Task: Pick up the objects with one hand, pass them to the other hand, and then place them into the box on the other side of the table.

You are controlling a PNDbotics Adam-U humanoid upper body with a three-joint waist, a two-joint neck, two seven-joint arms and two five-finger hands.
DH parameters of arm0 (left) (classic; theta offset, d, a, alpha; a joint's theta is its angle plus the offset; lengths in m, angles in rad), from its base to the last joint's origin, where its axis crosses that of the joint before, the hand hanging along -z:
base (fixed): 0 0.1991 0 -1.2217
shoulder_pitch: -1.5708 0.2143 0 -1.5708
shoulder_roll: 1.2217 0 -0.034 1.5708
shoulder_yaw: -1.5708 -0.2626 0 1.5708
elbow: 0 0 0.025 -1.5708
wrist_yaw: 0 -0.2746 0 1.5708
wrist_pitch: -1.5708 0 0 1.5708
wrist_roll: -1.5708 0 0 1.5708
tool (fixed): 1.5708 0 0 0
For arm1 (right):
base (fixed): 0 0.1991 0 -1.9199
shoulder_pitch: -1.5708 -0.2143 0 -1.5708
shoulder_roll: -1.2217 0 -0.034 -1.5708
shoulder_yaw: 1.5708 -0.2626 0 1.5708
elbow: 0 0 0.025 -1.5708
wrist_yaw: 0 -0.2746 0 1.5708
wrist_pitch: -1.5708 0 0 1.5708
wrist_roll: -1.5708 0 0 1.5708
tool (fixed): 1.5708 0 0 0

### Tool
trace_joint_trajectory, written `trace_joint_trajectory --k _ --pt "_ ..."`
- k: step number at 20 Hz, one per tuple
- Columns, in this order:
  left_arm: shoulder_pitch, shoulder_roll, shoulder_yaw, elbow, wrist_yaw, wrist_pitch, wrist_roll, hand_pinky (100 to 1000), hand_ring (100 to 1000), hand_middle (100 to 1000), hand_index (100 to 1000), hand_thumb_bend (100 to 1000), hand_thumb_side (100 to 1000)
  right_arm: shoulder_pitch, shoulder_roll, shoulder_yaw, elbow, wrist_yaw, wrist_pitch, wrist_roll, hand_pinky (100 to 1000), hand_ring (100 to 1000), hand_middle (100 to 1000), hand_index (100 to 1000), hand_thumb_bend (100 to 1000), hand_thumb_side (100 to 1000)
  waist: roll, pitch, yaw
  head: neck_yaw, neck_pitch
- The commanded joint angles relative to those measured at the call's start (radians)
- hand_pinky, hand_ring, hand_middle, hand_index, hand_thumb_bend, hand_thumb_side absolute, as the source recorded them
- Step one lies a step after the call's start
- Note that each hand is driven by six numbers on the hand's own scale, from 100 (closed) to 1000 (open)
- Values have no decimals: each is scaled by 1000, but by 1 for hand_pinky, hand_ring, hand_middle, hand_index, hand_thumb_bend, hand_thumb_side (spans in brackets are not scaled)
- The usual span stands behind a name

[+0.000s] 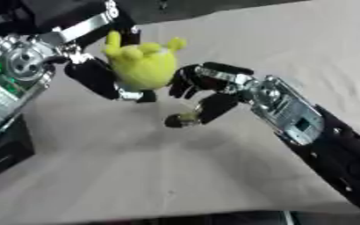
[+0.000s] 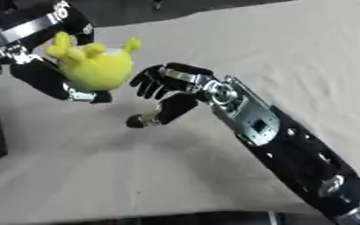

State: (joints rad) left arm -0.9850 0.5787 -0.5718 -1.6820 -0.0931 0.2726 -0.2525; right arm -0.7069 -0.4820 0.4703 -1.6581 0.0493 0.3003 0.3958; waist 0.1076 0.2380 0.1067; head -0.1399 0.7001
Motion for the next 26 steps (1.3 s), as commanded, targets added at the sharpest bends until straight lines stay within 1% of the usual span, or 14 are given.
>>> trace_joint_trajectory --k 1,5,9,15,21,26 --pt "6 71 45 -30 22 8 23 710 396 262 292 640 100 -12 -23 -11 -24 8 1 0 773 765 686 821 575 318 -8 -17 4 25 -12" --pt "51 126 84 -42 50 18 56 709 396 262 293 640 100 -9 -30 -15 -42 7 1 4 774 764 685 820 581 317 -15 -15 3 56 -13" --pt "97 179 128 -50 65 19 98 711 397 263 294 640 100 -4 -37 -18 -59 8 2 5 774 764 683 819 584 316 -25 -12 3 80 -21" --pt "162 247 192 -42 91 19 154 713 399 265 297 642 100 2 -48 -24 -87 11 3 12 775 762 680 816 585 320 -39 -9 2 135 -31" --pt "232 294 259 -12 117 16 207 715 400 268 301 636 100 25 -72 -34 -121 23 1 15 778 762 680 816 586 326 -53 -4 -1 197 -38" --pt "291 332 302 14 129 12 246 717 403 270 304 637 100 40 -96 -63 -149 19 5 -11 776 761 679 815 592 320 -61 0 -6 222 -39"
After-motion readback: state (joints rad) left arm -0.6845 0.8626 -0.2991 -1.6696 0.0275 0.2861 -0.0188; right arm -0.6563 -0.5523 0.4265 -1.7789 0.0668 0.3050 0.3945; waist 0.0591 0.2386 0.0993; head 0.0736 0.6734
